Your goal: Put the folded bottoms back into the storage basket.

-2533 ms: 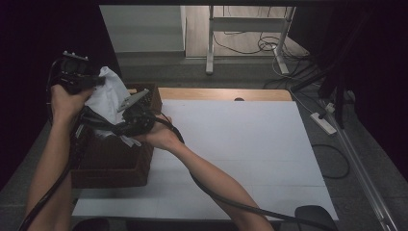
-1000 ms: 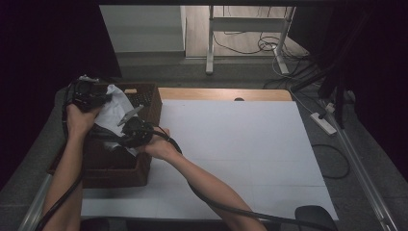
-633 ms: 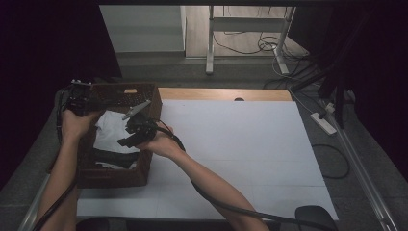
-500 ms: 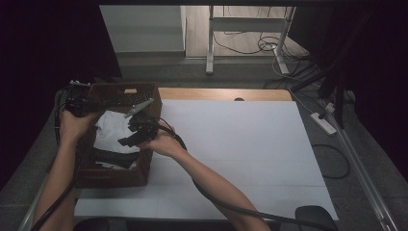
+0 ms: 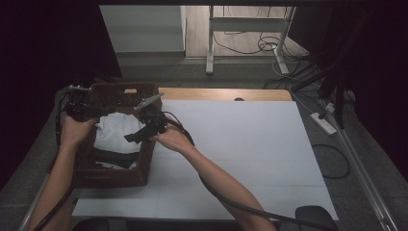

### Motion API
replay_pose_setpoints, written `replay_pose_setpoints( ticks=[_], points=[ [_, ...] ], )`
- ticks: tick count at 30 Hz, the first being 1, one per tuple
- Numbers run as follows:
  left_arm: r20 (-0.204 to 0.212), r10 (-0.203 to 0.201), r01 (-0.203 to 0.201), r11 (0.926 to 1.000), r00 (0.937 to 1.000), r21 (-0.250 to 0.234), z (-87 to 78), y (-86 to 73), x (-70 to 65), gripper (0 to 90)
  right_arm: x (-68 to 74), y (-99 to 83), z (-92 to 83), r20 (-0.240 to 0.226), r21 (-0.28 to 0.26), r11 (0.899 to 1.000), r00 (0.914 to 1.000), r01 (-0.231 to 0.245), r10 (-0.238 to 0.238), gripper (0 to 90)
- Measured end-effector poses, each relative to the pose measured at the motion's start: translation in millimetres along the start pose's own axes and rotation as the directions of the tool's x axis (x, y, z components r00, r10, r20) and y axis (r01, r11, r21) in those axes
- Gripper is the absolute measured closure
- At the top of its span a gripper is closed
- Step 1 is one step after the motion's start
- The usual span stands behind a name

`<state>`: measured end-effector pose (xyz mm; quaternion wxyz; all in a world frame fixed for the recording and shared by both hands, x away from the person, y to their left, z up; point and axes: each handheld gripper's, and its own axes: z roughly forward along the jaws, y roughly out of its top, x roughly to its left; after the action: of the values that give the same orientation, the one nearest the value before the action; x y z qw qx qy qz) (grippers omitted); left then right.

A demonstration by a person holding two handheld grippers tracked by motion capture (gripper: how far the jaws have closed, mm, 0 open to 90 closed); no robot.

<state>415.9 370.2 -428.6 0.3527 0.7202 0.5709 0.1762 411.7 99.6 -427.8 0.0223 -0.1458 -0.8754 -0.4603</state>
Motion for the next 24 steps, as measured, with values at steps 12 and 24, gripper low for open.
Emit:
replay_pose_setpoints(
  ticks=[12, 24],
  points=[
    [0.075, -0.02, 0.016, 0.9988, 0.997, 0.047, 25.7, 4.5, -10.1, 0.2, -13.9, -12.0, -37.5, 0.125, -0.007, 1.0, 0.992, 0.021, -0.02, 0.0],
    [0.141, 0.037, -0.063, 0.9809, 0.9893, 0.184, 72.9, 19.2, -39.9, 12.9, -16.2, -33.5, -92.6, 0.161, -0.044, 0.999, 0.987, 0.016, -0.009, 0.0]
  ],
)
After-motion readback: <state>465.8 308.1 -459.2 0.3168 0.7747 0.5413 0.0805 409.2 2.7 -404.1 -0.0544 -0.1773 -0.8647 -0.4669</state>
